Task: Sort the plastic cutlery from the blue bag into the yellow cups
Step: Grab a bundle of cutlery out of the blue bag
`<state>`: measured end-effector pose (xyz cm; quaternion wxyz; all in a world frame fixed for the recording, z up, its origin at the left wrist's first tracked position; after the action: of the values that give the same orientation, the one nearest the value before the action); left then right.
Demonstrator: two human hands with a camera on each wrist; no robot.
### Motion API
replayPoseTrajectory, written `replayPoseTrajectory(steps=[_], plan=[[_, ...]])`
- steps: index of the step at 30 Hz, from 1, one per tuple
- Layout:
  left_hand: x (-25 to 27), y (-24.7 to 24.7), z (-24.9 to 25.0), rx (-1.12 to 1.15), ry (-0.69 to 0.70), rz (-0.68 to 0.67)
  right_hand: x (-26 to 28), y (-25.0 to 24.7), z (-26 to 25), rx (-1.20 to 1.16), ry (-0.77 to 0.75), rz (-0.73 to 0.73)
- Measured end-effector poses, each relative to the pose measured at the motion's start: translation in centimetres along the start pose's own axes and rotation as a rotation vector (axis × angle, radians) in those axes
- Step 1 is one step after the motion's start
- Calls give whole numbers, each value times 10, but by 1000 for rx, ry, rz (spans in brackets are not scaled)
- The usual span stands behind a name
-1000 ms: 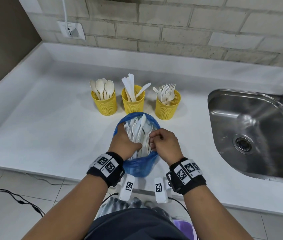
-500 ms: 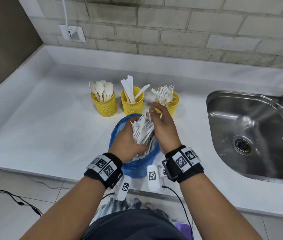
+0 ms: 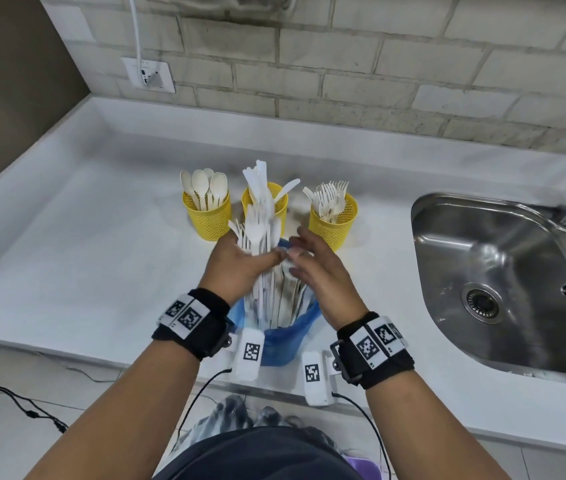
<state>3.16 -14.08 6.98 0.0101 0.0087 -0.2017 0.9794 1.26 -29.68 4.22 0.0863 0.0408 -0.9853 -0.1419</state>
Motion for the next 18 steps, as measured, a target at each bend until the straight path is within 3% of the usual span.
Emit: replayPoseTrajectory(steps=[3,6,13,18], plan=[[-3,-9,29,180,43,-14,5,21,10,186,5,-179],[-2,-4,52,263,70,-59,0,40,5,215,-64,-239],[8,2,76,43,148,-112,-7,40,-9,29,15,-107],[5,2,71,43,116,-61,-13,48,-32,141,-230,-55]])
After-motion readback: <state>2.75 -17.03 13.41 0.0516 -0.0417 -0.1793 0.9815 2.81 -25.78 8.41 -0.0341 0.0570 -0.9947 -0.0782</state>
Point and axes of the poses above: each hand's wrist, its own x-axis away from the middle knuckle, its own y-axis out of the palm, z = x × y, the point moved 9 cm from there along -x, towards the middle knuckle, and after that the axes turned 14 degrees about -x, right-handed, at the moved point
